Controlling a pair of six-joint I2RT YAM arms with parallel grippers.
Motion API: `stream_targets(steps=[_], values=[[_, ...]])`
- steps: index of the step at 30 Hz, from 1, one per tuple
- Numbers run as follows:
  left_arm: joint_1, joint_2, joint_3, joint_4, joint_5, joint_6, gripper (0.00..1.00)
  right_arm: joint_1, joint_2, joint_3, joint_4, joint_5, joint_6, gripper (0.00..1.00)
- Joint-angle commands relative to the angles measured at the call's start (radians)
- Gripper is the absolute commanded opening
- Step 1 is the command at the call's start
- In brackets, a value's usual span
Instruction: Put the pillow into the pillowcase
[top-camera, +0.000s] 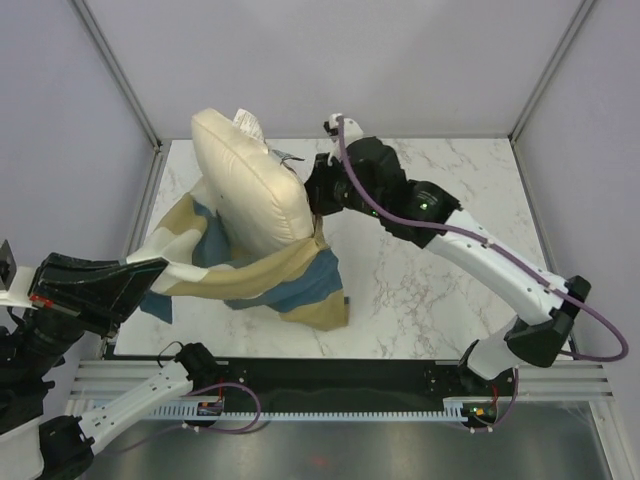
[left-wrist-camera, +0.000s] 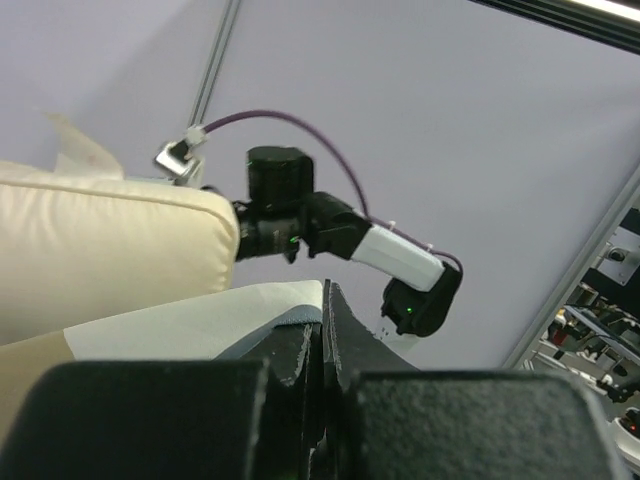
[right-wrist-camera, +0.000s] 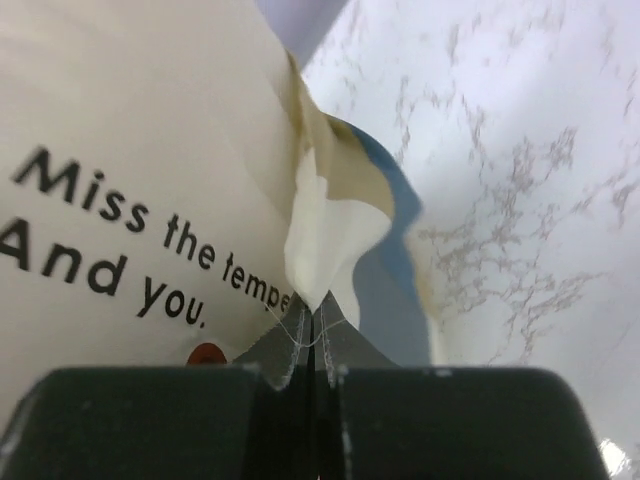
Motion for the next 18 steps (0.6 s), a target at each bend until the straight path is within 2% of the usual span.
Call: stream_targets(steps=[1, 6, 10, 11, 12, 18], values=[[-0.003, 0.023, -0.040, 0.025, -0.047, 0.035, 0.02, -0.008, -0.159, 0.144, 0.090, 0.105, -0.041, 0.00], [-0.003, 0.061, -0.134, 0.025, -0.047, 0.035, 0.02, -0.007, -0.237, 0.282, 0.079, 0.191, -0.118, 0.00], [-0.003, 0.121, -0.143, 0.025, -0.047, 0.035, 0.02, -0.008, -0.274, 0.313, 0.062, 0.211, -0.142, 0.00], [-0.002, 0.160, -0.096, 0.099, -0.078, 0.140, 0.02, -0.008, -0.286, 0.300, 0.050, 0.220, -0.144, 0.00], [-0.002, 0.190, -0.059, 0.097, -0.136, 0.155, 0.02, -0.008, -0.295, 0.249, 0.050, 0.234, -0.144, 0.00], [-0.003, 0.398, 0.346, 0.052, -0.024, 0.189, 0.02, -0.008, -0.341, -0.023, 0.102, 0.303, -0.133, 0.00]])
